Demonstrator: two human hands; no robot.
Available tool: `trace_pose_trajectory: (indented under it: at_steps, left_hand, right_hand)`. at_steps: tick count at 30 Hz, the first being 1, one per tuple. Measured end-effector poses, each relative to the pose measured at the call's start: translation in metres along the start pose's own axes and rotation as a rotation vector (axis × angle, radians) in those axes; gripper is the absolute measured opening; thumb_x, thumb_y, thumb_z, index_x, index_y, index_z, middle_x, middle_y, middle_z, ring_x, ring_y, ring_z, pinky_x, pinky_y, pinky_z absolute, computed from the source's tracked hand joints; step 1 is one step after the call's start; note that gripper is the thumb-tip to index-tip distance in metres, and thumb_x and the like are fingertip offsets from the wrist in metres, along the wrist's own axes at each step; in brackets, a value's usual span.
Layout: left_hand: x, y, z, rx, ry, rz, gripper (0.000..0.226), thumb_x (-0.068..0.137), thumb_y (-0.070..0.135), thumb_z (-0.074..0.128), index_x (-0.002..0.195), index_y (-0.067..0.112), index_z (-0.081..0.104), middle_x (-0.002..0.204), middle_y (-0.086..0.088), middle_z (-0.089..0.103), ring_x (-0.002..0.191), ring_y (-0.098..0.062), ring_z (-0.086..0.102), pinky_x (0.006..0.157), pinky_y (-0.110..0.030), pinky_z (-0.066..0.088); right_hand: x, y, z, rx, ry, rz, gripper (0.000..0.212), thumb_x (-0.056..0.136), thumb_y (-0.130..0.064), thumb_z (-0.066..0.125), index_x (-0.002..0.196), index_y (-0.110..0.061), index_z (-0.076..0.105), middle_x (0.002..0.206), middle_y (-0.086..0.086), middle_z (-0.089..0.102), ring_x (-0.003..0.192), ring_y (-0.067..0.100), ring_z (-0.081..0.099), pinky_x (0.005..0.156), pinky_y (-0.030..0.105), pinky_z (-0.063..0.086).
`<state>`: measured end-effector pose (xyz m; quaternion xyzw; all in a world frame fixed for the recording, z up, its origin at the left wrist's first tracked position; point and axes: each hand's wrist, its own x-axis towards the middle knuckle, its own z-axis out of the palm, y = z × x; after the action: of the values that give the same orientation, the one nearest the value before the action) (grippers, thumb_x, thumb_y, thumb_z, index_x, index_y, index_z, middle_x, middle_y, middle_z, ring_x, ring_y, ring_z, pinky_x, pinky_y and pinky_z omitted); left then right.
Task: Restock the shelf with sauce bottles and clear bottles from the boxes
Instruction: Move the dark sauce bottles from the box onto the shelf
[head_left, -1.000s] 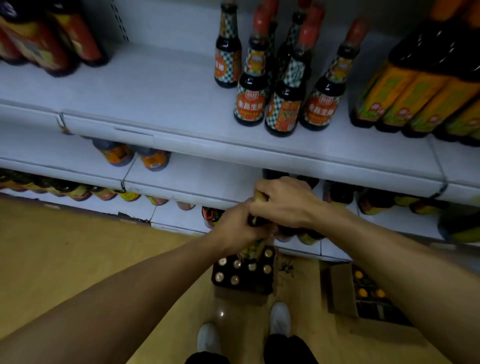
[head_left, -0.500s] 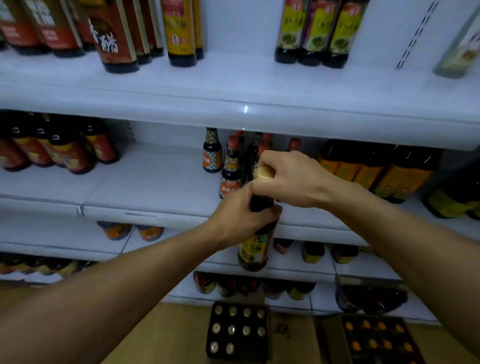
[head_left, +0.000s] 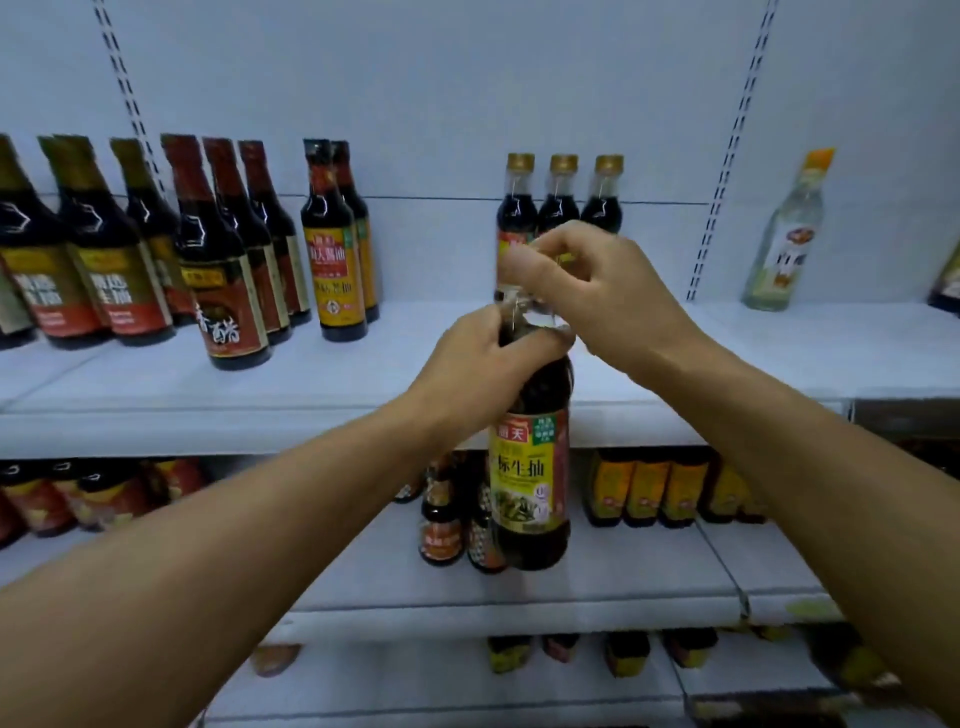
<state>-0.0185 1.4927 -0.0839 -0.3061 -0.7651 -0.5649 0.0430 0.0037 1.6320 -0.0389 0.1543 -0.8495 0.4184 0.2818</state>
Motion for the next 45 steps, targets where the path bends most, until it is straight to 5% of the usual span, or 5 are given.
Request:
trace_pose_trajectory:
  at_steps: [10,20,29,39,45]
  left_hand:
    - [0.1,0.062,0.002,-0.017,0.013,0.089,0.025,0.085,0.04,0.066,0.085,0.015,0.07,0.084,-0.005,0.075,0.08,-0.024,0.074,0.076,-0.052,0.06]
    - [0.172,0.06,0.05,0.015,0.102,0.055,0.027,0.079,0.049,0.069,0.085,0.023,0.069,0.084,0.001,0.075,0.079,-0.017,0.074,0.08,-0.048,0.059]
    - [0.206,0.037,0.091,-0.049,0.046,-0.072,0.034,0.09,0.046,0.062,0.118,0.028,0.056,0.099,0.007,0.071,0.078,-0.005,0.071,0.048,-0.017,0.049]
    - [0.218,-0.049,0.12,0.058,-0.046,-0.334,0.054,0.095,0.015,0.053,0.147,0.016,0.039,0.135,0.004,0.056,0.129,-0.015,0.049,0.109,-0.039,0.039]
    - [0.221,-0.073,0.136,0.077,-0.065,-0.41,0.064,0.095,0.024,0.058,0.152,0.019,0.03,0.153,-0.002,0.04,0.138,-0.016,0.04,0.11,-0.034,0.036]
  right_hand:
    - [0.028,0.044,-0.052,0.247,-0.076,-0.003,0.044,0.082,-0.068,0.05,0.107,-0.034,0.059,0.083,-0.017,0.068,0.072,-0.004,0.064,0.057,0.014,0.048]
    - [0.047,0.118,-0.068,0.244,-0.168,0.15,0.052,0.066,-0.038,0.082,0.108,-0.038,0.053,0.098,-0.02,0.071,0.092,0.0,0.068,0.084,0.037,0.055]
    - [0.077,0.186,-0.095,0.235,-0.11,0.25,0.056,0.064,-0.037,0.086,0.109,-0.031,0.053,0.102,-0.012,0.07,0.096,0.006,0.067,0.085,0.04,0.056]
    - [0.131,0.269,-0.112,0.186,-0.138,0.282,0.046,0.071,-0.023,0.085,0.093,-0.051,0.056,0.093,-0.018,0.071,0.088,0.001,0.068,0.078,0.031,0.052]
    - [0.153,0.298,-0.108,0.184,-0.155,0.3,0.045,0.069,-0.024,0.084,0.084,-0.058,0.059,0.09,-0.024,0.071,0.081,-0.006,0.067,0.069,0.024,0.047]
